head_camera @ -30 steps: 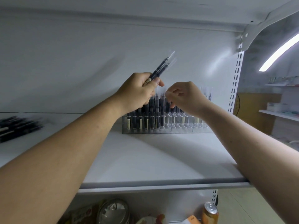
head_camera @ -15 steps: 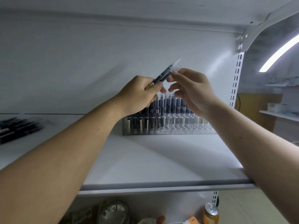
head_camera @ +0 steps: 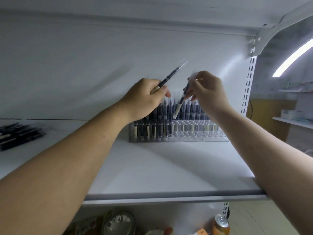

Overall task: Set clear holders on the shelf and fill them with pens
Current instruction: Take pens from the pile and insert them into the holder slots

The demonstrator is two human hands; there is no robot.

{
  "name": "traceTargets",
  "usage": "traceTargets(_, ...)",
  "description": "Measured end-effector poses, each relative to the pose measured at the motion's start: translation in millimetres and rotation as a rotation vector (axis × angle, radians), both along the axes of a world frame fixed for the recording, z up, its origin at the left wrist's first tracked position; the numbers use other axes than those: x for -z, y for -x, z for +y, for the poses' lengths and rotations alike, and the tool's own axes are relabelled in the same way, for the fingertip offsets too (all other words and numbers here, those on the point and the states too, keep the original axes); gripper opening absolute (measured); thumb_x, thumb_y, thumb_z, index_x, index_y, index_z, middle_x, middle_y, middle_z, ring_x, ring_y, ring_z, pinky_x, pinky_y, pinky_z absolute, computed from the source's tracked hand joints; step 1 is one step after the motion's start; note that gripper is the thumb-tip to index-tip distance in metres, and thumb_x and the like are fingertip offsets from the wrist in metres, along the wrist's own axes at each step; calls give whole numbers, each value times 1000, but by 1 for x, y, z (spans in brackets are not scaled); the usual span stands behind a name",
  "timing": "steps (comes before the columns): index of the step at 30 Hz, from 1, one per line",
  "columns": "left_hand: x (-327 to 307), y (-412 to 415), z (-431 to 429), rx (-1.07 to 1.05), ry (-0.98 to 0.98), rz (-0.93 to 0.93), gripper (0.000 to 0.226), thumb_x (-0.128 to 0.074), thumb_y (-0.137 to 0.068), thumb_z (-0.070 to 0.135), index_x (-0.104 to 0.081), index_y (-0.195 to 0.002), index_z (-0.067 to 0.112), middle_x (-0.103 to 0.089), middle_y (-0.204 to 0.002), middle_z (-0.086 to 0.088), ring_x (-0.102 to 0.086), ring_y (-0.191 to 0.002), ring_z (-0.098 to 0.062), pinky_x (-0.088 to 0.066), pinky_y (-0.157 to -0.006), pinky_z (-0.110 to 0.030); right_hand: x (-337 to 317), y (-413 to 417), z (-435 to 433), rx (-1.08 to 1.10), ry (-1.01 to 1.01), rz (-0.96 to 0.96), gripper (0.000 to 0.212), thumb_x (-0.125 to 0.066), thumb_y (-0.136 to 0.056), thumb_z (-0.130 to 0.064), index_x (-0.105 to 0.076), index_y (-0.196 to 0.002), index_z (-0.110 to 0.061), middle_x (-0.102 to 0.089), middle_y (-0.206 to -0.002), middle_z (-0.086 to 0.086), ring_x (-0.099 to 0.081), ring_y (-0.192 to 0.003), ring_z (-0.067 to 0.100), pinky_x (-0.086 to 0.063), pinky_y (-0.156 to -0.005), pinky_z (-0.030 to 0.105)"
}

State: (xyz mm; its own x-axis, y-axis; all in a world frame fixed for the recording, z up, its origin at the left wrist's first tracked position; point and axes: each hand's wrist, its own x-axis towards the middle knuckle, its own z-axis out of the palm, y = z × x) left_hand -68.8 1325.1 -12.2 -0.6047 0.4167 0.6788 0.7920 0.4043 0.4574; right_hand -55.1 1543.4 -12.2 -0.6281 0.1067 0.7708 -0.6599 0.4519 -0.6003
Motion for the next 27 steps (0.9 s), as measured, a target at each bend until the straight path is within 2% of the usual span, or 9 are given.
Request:
traceTargets(3, 0, -1, -1, -21, 14, 28, 29, -48, -110, 28, -69, -91, 22, -53, -65, -3, -52, -61, -19, -48, -66, -36, 4, -1, -6, 32, -133, -11, 13, -53, -107, -17, -63, -102, -11, -76, -80, 8, -76, -71, 21, -60, -75, 54)
traceTargets(6, 0, -1, -1, -27, 29, 53, 29, -49, -110, 29, -69, -90, 23, -54, -66, -6, -49, -57, -14, -44, -60, -31, 4, -1, -8, 56, -180, -22, 14, -53, -106, -17, -63, -101, -10, -76, -78, 6, -76, -72, 26, -59, -73, 60)
traceTargets(9, 0, -2, -1, -27, 47, 62, 27, -50, -109, 28, -68, -90, 21, -53, -62, -1, -44, -49, -8, -39, -52, -22, 5, -1, -11, 45, -224, -30, 14, -54, -106, -18, -63, -98, -11, -76, -75, 2, -76, -72, 31, -58, -68, 64)
traceTargets(13, -1, -3, -1, -30, 74, 97, 26, -51, -109, 27, -68, -90, 19, -51, -59, 5, -42, -47, -5, -37, -50, -22, 8, -1, -14, 9, -321, -80, 15, -53, -106, -21, -63, -95, -15, -77, -75, 5, -76, -71, 30, -57, -68, 65)
traceTargets(16, -1, -5, -1, -23, 78, 113, 26, -51, -109, 27, -68, -91, 19, -51, -60, 4, -42, -48, -6, -36, -49, -21, 12, 2, -15, -3, -373, -141, 12, -54, -103, -17, -62, -96, -21, -77, -76, 3, -72, -77, 47, -55, -66, 69)
traceTargets(18, -1, -5, -2, -19, 83, 113, 26, -51, -109, 26, -68, -91, 18, -51, -60, 2, -41, -48, -8, -36, -49, -24, 13, 4, -14, 5, -398, -164, 10, -55, -101, -18, -63, -95, -19, -78, -76, -1, -70, -78, 52, -55, -65, 69)
traceTargets(20, -1, -5, -1, -24, 87, 112, 26, -51, -109, 26, -69, -92, 17, -50, -60, 1, -41, -49, -9, -36, -50, -26, 13, 3, -14, 27, -442, -180, 13, -57, -101, -20, -64, -93, -14, -78, -74, -3, -72, -77, 47, -57, -66, 65)
traceTargets(24, 0, -5, 0, -31, 95, 111, 26, -51, -109, 28, -68, -91, 20, -52, -62, -1, -42, -50, -9, -36, -50, -27, 12, 4, -8, 49, -487, -155, 17, -60, -100, -17, -68, -89, -7, -78, -75, 1, -77, -72, 17, -63, -74, 50)
traceTargets(27, 0, -5, 0, -29, 91, 111, 26, -51, -109, 29, -68, -90, 24, -56, -66, -5, -45, -52, -10, -38, -51, -26, 10, 6, -2, 48, -457, -97, 14, -64, -99, -22, -71, -95, -11, -77, -79, 1, -76, -73, 13, -64, -79, 44)
